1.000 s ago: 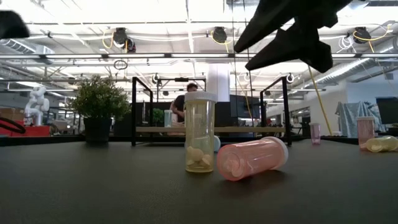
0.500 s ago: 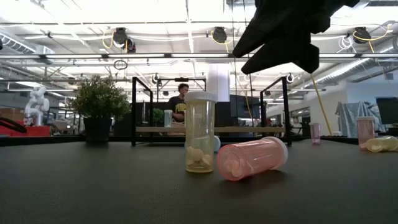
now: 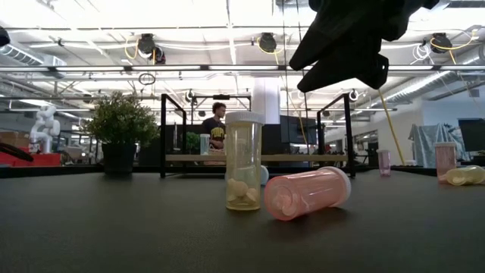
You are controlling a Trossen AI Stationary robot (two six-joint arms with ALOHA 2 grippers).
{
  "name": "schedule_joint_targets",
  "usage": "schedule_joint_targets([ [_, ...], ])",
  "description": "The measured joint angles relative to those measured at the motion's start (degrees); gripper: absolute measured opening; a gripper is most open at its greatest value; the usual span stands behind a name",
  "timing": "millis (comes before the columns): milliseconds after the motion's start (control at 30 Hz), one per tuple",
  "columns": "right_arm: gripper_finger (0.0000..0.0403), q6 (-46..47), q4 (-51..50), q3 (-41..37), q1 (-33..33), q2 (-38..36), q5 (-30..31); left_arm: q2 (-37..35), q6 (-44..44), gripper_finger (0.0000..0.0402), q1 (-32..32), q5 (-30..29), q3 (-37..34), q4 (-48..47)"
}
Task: Pick and place medicine bottles onto shelf by color
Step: Put the bottom blue pill bottle on the shelf
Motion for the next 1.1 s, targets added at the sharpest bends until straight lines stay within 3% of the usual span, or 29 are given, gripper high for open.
schedule_joint_targets([
  [300,0.0157,0.7,0.0,0.0,0.0,0.0,0.0,5.2,-1.2,0.0236,0.2,-0.1,-0.3,0.0],
  [667,0.0157,1.4,0.4,0.0,0.0,0.0,0.0,5.6,-2.4,0.0123,2.7,0.2,-0.3,-2.6],
  [900,0.0157,2.6,0.4,0.0,0.1,-0.2,0.0,5.0,-1.0,0.0128,5.4,1.5,-0.3,-3.0],
  [1100,0.0157,-0.3,-2.8,-0.1,0.6,-5.7,0.3,1.8,6.1,0.013,12.6,3.6,2.3,-4.9],
])
